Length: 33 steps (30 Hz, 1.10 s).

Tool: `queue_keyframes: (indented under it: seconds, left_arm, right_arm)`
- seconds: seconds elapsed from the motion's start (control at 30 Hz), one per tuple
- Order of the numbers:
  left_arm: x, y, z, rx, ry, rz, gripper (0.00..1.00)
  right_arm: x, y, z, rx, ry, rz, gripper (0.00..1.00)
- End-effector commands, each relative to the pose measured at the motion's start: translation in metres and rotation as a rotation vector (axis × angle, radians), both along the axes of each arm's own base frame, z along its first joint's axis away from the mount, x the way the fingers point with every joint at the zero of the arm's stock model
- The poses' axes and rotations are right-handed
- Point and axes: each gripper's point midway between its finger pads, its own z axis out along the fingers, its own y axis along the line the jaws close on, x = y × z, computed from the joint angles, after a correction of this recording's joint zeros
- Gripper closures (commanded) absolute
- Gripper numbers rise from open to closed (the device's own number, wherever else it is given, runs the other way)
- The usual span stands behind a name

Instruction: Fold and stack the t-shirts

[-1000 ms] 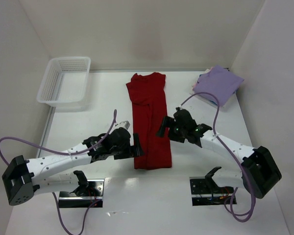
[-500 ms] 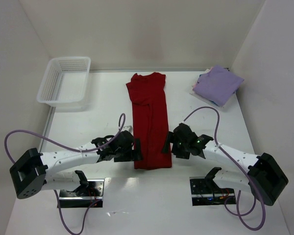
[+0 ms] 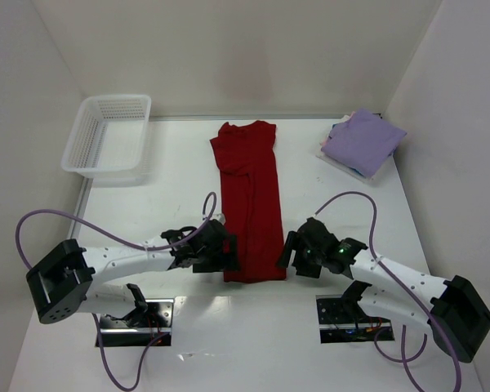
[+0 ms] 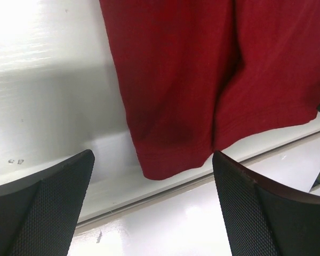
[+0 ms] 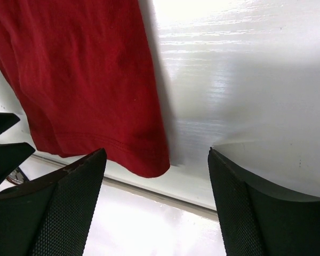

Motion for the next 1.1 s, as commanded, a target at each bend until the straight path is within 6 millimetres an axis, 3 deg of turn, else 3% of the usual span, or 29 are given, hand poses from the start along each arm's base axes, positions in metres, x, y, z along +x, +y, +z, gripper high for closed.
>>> queue_keyframes:
  seconds: [0.0,0.3,0.77,1.07]
  left_arm:
    - [-0.003,-0.006,-0.001,-0.031,-0.005,-0.039,0.01]
    - [-0.014,-0.008,-0.012,-0.067,0.045,-0.04,0.01]
    - [-0.016,-0.009,-0.022,-0.054,0.083,-0.018,0.04]
    - [-0.026,0.001,-0.033,-0.017,0.132,-0.004,0.1]
  right_arm:
    - [-0.002,0.005,0.003,0.031,-0.004,0.001,0.19]
    - [-0.016,0.006,-0.009,0.045,0.023,0.065,0.23]
    - [-0.013,0.006,-0.012,0.042,0.008,0.068,0.4]
    - [-0.009,0.01,-0.012,0.035,0.008,0.076,0.43]
